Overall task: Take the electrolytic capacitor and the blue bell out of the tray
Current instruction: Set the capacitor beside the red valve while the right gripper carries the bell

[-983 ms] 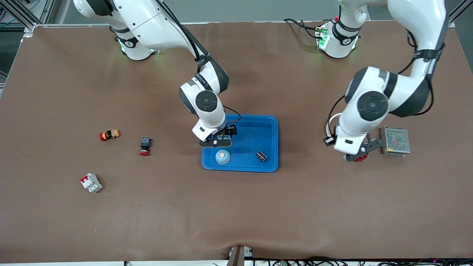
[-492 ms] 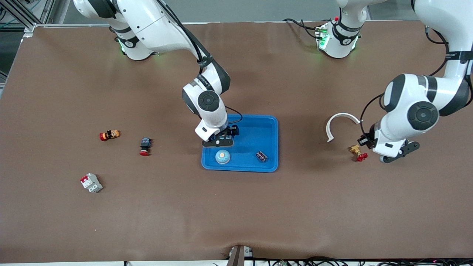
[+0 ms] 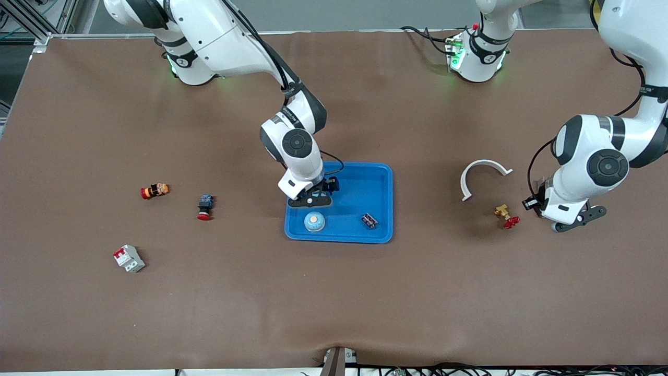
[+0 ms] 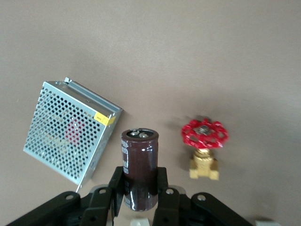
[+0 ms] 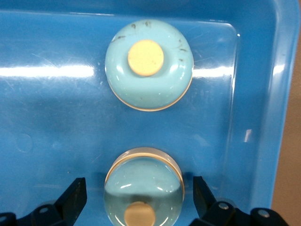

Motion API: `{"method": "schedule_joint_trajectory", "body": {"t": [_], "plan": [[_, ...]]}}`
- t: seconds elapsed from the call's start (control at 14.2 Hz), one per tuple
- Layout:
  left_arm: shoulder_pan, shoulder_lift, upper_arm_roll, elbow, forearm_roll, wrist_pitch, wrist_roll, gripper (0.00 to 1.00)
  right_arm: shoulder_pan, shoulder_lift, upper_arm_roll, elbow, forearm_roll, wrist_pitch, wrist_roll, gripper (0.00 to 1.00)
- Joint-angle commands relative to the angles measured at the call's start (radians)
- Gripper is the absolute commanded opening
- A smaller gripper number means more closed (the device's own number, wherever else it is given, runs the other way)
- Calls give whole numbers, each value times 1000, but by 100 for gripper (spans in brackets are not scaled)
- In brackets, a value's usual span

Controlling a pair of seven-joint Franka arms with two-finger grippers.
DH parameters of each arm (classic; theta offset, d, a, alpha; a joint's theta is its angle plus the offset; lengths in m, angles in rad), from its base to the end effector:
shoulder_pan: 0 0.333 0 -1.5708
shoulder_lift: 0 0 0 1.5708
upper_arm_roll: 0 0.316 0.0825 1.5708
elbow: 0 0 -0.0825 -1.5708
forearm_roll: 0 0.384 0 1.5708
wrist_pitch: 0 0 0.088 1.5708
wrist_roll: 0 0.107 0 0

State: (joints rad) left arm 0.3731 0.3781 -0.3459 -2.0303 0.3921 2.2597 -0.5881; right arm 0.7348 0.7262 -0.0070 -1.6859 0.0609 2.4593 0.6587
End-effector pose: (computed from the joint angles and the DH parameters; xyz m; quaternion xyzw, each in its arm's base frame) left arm 0.5851 0.0303 0.2599 -0.9790 -0.1792 0.0310 0.0920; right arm 0.5088 0.4540 0.1805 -0.9995 -0.0123 -0.0070 0.0285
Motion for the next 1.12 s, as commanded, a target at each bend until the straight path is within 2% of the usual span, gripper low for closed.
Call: {"method": "schedule_joint_trajectory", "body": {"t": [0.0,0.07,0.14,0.28,0.49,0.7,0.84,1.05], "plan": [[33,16,-12,-42,28,63,7,0,14,13,-11,20,-10,3,15,95],[36,30,-12,-50,28,76,8,0,14,13,-11,20,-10,3,13,83],[39,39,-12,-57,28,87,8,0,14,13,-11,20,-10,3,13,79],[61,58,-12,-71,28,106,40,0,14,12,-13,20,-10,3,10,63],[105,93,-12,-76,28,116,106,0,12,6,-13,29,-7,-11,2,48],[110,111,-13,-79,28,146,108,0,-5,-10,-14,55,-6,-60,-1,48],[110,110,-13,-79,28,146,105,13,-11,-27,-16,93,-6,-149,-4,46],[109,108,-16,-79,28,146,100,13,-49,-68,-18,150,-6,-294,-77,46]]}}
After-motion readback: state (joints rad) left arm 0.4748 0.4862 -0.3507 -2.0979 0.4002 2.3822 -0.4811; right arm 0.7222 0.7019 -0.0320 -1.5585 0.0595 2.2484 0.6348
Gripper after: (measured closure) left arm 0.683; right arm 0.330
